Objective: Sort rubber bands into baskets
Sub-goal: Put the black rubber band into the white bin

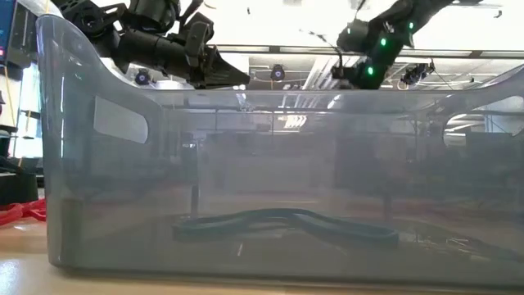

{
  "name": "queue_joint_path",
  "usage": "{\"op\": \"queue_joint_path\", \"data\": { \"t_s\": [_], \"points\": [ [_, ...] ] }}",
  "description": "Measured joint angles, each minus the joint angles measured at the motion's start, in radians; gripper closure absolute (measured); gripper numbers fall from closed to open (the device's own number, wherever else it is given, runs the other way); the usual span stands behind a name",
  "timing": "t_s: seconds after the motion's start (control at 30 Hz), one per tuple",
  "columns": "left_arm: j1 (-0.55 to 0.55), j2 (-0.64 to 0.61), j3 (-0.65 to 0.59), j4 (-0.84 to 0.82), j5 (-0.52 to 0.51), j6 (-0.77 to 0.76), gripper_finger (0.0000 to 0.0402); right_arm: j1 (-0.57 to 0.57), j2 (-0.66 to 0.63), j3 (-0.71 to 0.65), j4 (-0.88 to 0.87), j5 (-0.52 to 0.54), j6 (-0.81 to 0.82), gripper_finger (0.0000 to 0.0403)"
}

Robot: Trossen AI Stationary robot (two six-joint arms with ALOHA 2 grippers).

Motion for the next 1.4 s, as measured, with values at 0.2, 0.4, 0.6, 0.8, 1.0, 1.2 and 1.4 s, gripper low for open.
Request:
{"op": "queue_joint_path", "data": {
  "t_s": [0.2, 0.4, 0.6, 0.8, 1.0, 1.2, 1.4],
  "points": [
    [0.0, 0.0, 0.0, -0.004, -0.004, 0.0, 0.0402, 0.049, -0.026, 0.085, -0.015, 0.038, 0.004, 0.0403],
    [0.0, 0.0, 0.0, -0.037, -0.037, 0.0, 0.0401, 0.079, -0.058, 0.13, -0.051, 0.179, 0.039, 0.0403],
    [-0.001, 0.0, 0.0, -0.048, -0.037, 0.0, 0.0401, 0.054, -0.067, 0.105, -0.145, 0.211, 0.206, 0.0403],
    [-0.001, 0.0, 0.0, -0.049, -0.037, -0.001, 0.0402, 0.01, -0.059, -0.013, -0.071, 0.101, 0.279, 0.0403],
    [-0.001, 0.0, 0.0, -0.053, -0.037, -0.001, 0.0402, 0.003, -0.059, -0.091, 0.193, -0.076, 0.249, 0.0403],
    [-0.022, 0.007, -0.001, -0.055, -0.061, -0.013, 0.0401, 0.05, -0.059, -0.096, 0.357, -0.081, 0.231, 0.0403],
    [-0.035, 0.008, -0.002, -0.027, -0.114, 0.006, 0.0402, 0.105, -0.045, -0.096, 0.541, -0.084, 0.257, 0.0403]
  ]
}}
